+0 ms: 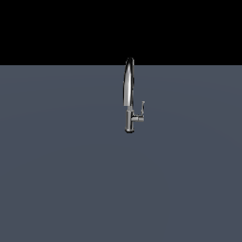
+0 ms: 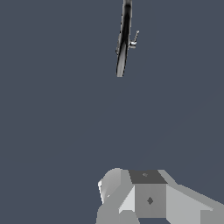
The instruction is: Turn on the faucet by rotating a designated handle.
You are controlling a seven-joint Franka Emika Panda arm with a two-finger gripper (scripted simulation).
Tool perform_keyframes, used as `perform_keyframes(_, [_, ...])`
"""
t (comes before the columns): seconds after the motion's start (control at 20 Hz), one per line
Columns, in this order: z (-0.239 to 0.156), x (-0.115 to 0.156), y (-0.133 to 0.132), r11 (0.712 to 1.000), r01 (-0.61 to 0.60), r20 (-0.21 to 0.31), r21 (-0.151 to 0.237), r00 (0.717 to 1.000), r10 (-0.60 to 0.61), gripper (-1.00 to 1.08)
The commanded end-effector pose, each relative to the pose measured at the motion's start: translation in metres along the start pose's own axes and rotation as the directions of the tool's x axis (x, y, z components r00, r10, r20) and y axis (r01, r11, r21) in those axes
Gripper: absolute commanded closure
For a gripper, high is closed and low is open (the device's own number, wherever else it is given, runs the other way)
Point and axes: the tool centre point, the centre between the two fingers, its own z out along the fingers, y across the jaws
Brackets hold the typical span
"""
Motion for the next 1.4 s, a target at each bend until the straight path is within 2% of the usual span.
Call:
perform_keyframes(0.0, [0.000,0.000,0.000,1.000,0.000,0.000,0.000,1.000,0.000,1.08])
perform_keyframes(0.3, [0.000,0.005,0.000,1.000,-0.011,0.010,0.011,1.000,0.011,1.08])
perform_keyframes(0.65, [0.003,0.024,-0.002,0.997,-0.055,0.050,0.051,0.997,0.053,1.08])
perform_keyframes(1.0, [0.008,0.058,-0.002,0.984,-0.137,0.124,0.117,0.985,0.122,1.08])
perform_keyframes(1.35, [0.019,0.100,0.000,0.951,-0.243,0.223,0.191,0.954,0.199,1.08])
